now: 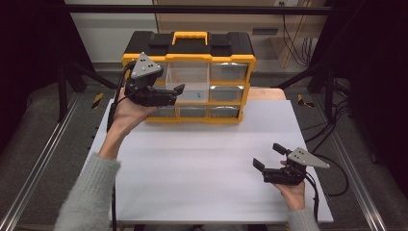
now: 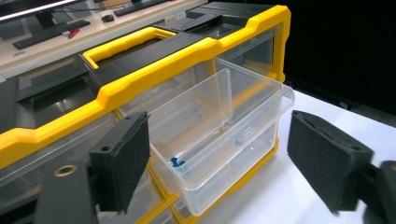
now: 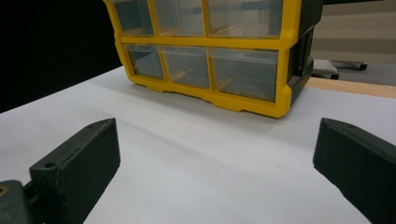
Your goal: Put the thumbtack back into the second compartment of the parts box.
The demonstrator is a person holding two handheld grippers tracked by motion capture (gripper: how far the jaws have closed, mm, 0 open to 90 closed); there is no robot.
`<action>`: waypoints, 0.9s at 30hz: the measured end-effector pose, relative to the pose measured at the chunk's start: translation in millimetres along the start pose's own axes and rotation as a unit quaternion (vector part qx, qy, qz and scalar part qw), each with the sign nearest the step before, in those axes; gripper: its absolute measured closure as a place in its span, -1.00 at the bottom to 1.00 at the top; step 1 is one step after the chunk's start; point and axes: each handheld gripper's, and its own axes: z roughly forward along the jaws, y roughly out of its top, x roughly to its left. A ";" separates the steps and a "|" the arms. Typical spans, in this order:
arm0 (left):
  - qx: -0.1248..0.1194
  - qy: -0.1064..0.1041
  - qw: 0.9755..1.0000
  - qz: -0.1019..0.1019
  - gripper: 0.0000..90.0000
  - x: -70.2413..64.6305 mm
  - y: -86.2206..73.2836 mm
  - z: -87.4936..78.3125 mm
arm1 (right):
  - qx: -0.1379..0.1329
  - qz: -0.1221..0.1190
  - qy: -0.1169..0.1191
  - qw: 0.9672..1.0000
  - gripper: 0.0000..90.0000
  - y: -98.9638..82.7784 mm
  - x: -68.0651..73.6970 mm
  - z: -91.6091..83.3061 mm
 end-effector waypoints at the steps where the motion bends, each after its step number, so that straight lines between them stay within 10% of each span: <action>1: -0.001 -0.001 1.000 0.001 -0.63 -0.6 -0.6 -1.1 | 0.000 0.002 -0.001 1.000 -0.97 0.0 0.2 0.1; 27: -0.020 -0.016 1.000 0.001 -0.93 -23.2 -41.0 -23.4 | -0.001 0.006 -0.003 1.000 -0.97 0.1 0.2 0.6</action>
